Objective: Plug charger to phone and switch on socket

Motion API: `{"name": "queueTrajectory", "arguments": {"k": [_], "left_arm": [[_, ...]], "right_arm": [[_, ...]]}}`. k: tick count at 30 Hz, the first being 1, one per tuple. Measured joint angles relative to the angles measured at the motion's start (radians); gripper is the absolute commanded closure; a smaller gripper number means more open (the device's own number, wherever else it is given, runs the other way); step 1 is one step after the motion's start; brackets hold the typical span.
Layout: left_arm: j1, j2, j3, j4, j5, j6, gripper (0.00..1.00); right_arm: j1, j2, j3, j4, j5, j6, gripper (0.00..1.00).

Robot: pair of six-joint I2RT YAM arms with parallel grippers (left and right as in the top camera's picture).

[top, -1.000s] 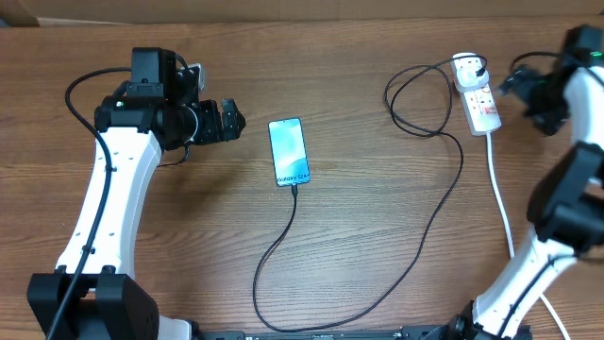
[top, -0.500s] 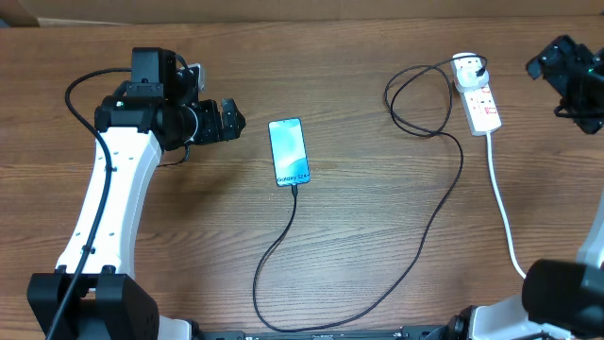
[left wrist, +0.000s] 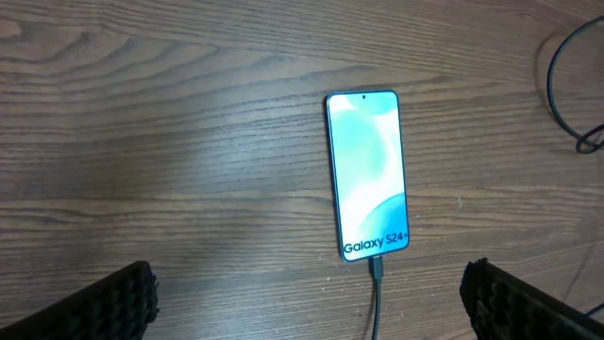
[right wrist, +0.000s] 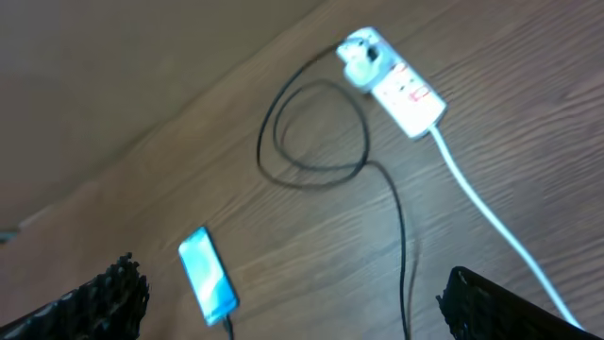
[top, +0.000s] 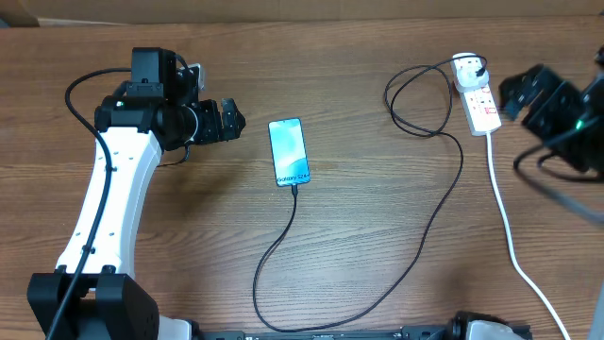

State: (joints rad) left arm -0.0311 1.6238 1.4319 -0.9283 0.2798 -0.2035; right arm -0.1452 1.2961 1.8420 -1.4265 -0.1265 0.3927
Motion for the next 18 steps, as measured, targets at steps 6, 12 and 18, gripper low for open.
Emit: {"name": "queueTrajectory", "arguments": {"k": [6, 12, 18], "left_arm": [[0.0, 0.0, 0.0, 0.0, 0.0, 0.0, 0.0], [0.0, 0.0, 0.0, 0.0, 0.0, 0.0, 0.0], [0.0, 0.0, 0.0, 0.0, 0.0, 0.0, 0.0]], "right_arm": [[0.086, -0.111, -0.166, -0.005, 0.001, 0.01, 0.0], [0.136, -0.291, -0.306, -0.019, 0.0, 0.038, 0.0], [0.139, -0.431, -0.346, -0.164, 0.0, 0.052, 0.0]]}}
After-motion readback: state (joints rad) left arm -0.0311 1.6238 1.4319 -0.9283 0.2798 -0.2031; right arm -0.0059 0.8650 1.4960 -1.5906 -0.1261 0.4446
